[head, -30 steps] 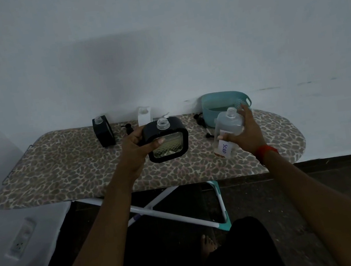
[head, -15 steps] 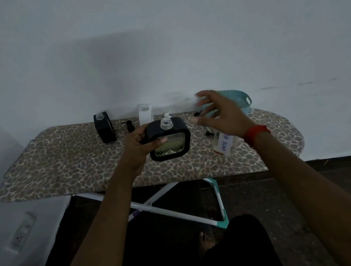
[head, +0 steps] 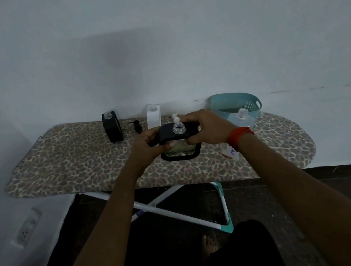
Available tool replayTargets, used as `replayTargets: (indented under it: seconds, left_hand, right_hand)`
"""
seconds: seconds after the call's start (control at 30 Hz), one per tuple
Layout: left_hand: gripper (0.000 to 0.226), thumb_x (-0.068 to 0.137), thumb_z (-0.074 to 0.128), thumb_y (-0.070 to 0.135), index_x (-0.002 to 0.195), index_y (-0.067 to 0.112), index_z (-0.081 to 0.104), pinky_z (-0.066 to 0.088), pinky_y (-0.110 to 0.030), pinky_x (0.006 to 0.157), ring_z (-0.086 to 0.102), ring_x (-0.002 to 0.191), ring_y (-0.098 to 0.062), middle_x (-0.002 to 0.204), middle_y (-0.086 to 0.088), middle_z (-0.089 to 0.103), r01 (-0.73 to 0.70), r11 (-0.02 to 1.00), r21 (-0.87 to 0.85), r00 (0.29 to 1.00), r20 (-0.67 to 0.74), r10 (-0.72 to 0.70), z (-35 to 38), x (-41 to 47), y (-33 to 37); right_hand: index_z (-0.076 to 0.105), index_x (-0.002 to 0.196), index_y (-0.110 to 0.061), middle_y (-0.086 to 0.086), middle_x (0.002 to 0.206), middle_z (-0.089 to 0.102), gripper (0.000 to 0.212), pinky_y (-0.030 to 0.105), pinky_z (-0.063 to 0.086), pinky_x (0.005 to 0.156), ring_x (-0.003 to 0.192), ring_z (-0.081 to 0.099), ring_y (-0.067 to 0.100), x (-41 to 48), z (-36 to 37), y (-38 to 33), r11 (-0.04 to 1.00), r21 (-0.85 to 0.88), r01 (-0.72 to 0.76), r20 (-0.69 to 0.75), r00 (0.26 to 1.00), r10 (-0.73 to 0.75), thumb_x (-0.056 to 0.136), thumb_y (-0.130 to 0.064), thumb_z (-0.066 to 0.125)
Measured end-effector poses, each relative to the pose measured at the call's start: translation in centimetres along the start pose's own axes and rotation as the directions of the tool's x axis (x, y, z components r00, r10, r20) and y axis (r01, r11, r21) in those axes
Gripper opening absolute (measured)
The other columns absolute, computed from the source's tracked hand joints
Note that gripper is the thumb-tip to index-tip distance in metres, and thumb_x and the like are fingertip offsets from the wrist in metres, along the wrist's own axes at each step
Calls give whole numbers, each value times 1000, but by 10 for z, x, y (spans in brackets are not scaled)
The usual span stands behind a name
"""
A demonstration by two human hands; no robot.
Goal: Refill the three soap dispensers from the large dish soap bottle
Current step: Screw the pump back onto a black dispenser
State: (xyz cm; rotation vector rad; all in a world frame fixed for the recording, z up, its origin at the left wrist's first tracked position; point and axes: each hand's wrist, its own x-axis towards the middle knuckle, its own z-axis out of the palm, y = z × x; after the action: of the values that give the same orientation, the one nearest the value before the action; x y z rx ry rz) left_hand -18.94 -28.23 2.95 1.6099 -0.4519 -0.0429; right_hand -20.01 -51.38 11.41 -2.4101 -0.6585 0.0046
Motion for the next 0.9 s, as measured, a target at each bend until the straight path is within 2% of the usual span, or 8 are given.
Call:
replayTargets:
  seconds: [0.07, 0.13, 0.3, 0.4, 0.5, 0.6, 0.73, 0.9]
  left_hand:
    - [58, 82, 82, 14, 136, 10, 60, 52, -45, 103, 63, 124, -21, 133, -7, 67, 21, 967, 255, 1000, -26, -15, -4, 5, -14]
    - [65, 84, 81, 28, 142, 13, 55, 46, -46, 109, 56, 130, -20, 142, -6, 59, 85, 875, 477, 995, -83, -51, -6, 8, -33]
    - [77, 94, 68, 41, 156, 14, 33, 22, -39, 122, 31, 149, -25, 162, -9, 33, 215, 654, 725, 976, -175, -127, -10, 10, -95]
    - [90, 95, 60, 52, 161, 11, 12, 8, -40, 126, 9, 156, -25, 169, -8, 11, 216, 573, 791, 972, -118, -203, -12, 10, -130]
    - [96, 94, 51, 63, 161, 13, 4, -3, -40, 125, -2, 157, -24, 170, -6, 2, 252, 519, 817, 964, -168, -205, -11, 17, -147]
    - [95, 95, 47, 65, 161, 9, 7, -4, -41, 125, 1, 156, -26, 170, -8, 4, 272, 477, 836, 958, -190, -214, -8, 23, -152]
    - [94, 95, 47, 65, 160, 7, 10, -4, -40, 125, 5, 156, -27, 169, -10, 8, 268, 455, 849, 961, -203, -187, -8, 21, -155]
    - [94, 96, 44, 65, 160, 7, 9, -2, -42, 127, 4, 156, -27, 169, -10, 8, 262, 429, 865, 962, -198, -189, -7, 19, -151]
  right_hand:
    - [69, 126, -9, 10, 116, 72, 56, 44, 54, 95, 105, 67, 26, 6, 3, 9, 999, -3, -49, -40, 998, 49, 73, -12, 86]
    - [70, 121, -10, 8, 114, 72, 52, 38, 54, 93, 103, 67, 25, 15, 5, 21, 996, -8, -94, -115, 989, 93, 72, -14, 86]
    - [73, 109, -13, 4, 98, 72, 41, 26, 47, 74, 85, 63, 16, 53, 10, 47, 963, 30, -268, -412, 874, 256, 71, -26, 84]
    - [72, 108, -11, 5, 100, 71, 42, 25, 46, 72, 87, 64, 17, 81, 14, 64, 923, 134, -362, -500, 779, 378, 72, -29, 82]
    - [70, 110, -9, 9, 104, 72, 43, 31, 52, 75, 94, 67, 24, 107, 22, 82, 876, 175, -450, -520, 713, 470, 73, -29, 79]
    - [70, 108, -6, 13, 101, 73, 39, 36, 55, 76, 93, 69, 29, 125, 33, 96, 826, 180, -534, -515, 665, 542, 75, -26, 76]
    - [71, 103, -6, 9, 86, 69, 35, 32, 52, 67, 86, 70, 29, 135, 48, 111, 762, 218, -610, -492, 606, 626, 78, -30, 74]
    - [71, 107, -5, 16, 101, 74, 46, 46, 60, 81, 92, 71, 34, 136, 63, 124, 689, 239, -685, -484, 531, 695, 81, -42, 71]
